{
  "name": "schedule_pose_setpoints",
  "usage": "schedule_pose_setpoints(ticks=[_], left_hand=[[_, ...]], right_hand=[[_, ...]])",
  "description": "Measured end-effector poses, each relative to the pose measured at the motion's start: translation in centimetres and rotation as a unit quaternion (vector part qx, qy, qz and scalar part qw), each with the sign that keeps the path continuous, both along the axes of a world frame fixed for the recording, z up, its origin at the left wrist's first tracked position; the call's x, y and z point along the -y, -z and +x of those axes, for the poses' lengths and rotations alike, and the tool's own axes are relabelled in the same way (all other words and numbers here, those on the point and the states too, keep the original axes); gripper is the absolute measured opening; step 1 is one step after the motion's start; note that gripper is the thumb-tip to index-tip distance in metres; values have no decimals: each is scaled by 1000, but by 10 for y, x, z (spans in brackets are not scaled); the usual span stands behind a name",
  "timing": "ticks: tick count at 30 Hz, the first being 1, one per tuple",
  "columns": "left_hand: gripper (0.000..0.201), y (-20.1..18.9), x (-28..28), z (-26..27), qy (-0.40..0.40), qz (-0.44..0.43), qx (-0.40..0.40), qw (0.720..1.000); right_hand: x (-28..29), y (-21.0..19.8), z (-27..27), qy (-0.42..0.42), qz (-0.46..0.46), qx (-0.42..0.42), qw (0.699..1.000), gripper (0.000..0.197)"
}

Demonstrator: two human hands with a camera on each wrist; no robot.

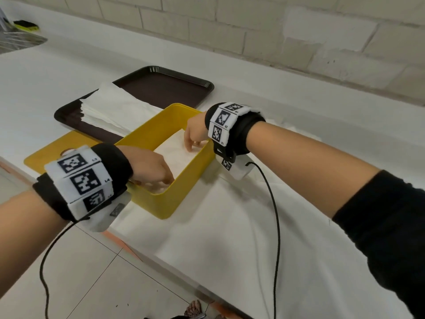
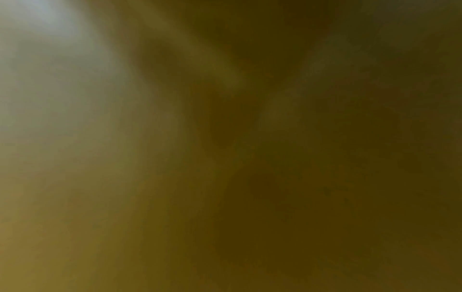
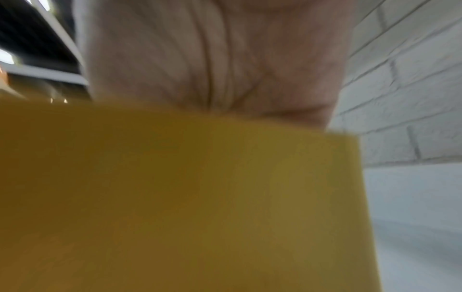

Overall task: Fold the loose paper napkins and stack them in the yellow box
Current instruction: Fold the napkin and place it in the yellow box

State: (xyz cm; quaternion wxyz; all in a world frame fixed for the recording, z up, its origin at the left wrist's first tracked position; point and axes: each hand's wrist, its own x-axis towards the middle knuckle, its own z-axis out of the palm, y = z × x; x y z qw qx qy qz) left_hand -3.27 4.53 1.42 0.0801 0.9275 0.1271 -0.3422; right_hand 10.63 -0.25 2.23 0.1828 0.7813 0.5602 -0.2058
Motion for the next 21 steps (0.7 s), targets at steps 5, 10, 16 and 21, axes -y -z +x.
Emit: schedule_pose_setpoints(ticks=[5,10,16,21], left_hand=[[24,-17,-3,-32,-171,-108,277,939],[20,-23,34,-52,-189,-182,524,810],[19,14,97,9,-121,-154,432,880],[44,46,108,52,-132,-81,260,953]], right_hand=[[69,-24,8,78,303,-41,949,25],[155,2,14,159,256,-22,953,7],[186,40,7,162,84,13,983,31],[182,57,3,134,78,61,986,21]])
